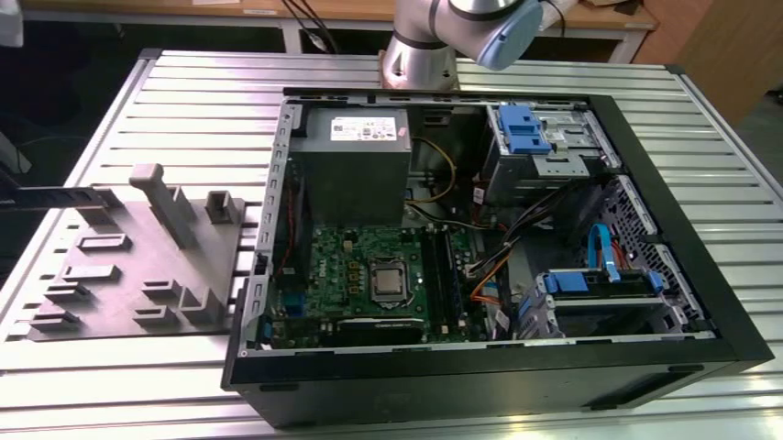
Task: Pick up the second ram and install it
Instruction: 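Pick up the second ram and move it above second insertion slot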
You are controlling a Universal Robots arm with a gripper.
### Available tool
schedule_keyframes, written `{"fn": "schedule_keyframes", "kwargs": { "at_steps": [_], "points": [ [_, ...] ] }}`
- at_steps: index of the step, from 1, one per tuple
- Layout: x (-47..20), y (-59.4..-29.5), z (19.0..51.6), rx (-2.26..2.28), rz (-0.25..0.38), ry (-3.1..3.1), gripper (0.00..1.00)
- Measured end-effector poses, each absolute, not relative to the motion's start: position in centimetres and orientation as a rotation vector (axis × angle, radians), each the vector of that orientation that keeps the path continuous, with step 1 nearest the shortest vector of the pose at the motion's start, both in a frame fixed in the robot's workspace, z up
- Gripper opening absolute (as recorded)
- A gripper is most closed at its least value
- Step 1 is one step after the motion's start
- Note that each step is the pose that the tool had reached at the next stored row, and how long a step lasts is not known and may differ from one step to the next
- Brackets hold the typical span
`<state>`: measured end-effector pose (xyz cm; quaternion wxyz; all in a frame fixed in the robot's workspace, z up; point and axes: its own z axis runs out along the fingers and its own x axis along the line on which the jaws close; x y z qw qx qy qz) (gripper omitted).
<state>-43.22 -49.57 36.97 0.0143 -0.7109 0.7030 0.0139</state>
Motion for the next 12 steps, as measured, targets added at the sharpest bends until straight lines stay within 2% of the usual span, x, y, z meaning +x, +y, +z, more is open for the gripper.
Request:
{"fn": "schedule_keyframes", "kwargs": {
  "at_steps": [12],
  "points": [
    [-43.2,-49.5,41.0,-2.210,0.037,2.188,0.12]
  ]
}}
